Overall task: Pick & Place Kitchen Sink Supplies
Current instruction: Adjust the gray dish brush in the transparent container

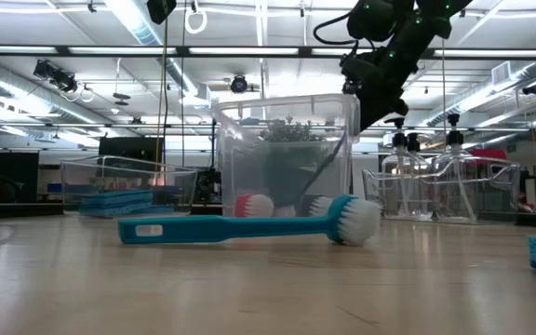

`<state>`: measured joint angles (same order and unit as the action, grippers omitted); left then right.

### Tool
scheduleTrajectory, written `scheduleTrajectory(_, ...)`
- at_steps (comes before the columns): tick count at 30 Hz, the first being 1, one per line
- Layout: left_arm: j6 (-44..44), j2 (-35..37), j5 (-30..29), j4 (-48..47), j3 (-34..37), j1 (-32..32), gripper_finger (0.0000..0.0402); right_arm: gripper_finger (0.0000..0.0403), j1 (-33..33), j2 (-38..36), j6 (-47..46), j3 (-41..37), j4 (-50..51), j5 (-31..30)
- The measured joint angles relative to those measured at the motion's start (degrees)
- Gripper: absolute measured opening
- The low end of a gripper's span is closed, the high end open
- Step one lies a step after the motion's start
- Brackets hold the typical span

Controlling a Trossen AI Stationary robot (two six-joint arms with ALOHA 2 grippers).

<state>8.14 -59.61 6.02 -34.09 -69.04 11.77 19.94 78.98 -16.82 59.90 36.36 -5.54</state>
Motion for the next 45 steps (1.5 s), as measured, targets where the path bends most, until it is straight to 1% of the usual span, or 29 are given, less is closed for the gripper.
scheduleTrajectory(3, 0.00, 0.00, 0.00, 0.00, 0.00, 0.00, 0.0012, 0.0000, 0.00, 0.11, 0.01, -0.04, -1.58, 2.25)
scheduleTrajectory(6, 0.00, 0.00, 0.00, 0.00, 0.00, 0.00, 0.0012, 0.0000, -0.04, -0.06, 0.05, -0.20, -2.83, 6.10)
scheduleTrajectory(15, 0.02, 0.00, -0.09, 0.00, 0.00, 0.00, 0.0012, 0.0000, -0.09, -0.13, -0.90, -0.30, -4.68, 23.47)
scheduleTrajectory(19, 0.03, 0.00, -0.46, 0.00, 0.00, 0.02, 0.0012, 0.0000, -0.07, -0.26, -1.36, -0.29, -8.60, 25.75)
scheduleTrajectory(23, 0.15, 0.00, -0.46, 0.00, 0.00, 0.00, 0.0012, 0.0000, -0.16, -0.29, -2.23, -0.31, -16.29, 29.85)
scheduleTrajectory(25, 0.17, 0.00, -0.46, 0.00, 0.00, 0.02, 0.0012, 0.0000, -0.35, -0.33, -2.35, -0.28, -19.28, 29.25)
scheduleTrajectory(26, 0.17, 0.00, -0.46, 0.00, 0.00, 0.02, 0.0012, 0.0000, -0.39, -0.33, -2.92, -0.28, -20.10, 27.40)
scheduleTrajectory(29, 0.20, 0.00, -0.44, 0.02, 0.00, 0.00, 0.0012, 0.0000, -0.34, -0.33, -5.22, -0.28, -19.33, 19.04)
scheduleTrajectory(32, 0.40, 0.00, -0.46, 0.02, 0.00, 0.01, 0.0012, 0.0000, -0.56, -0.33, -5.00, -0.28, -16.57, 14.09)
scheduleTrajectory(38, 0.33, 0.00, -1.15, 0.02, 0.00, 0.00, 0.0012, 0.0000, -2.69, -0.33, -3.66, -0.28, -11.00, 9.69)
scheduleTrajectory(45, 0.24, 0.00, -2.21, 0.02, 0.00, 0.02, 0.0012, 0.0000, -4.16, -0.33, -3.50, -0.28, -9.39, 9.44)
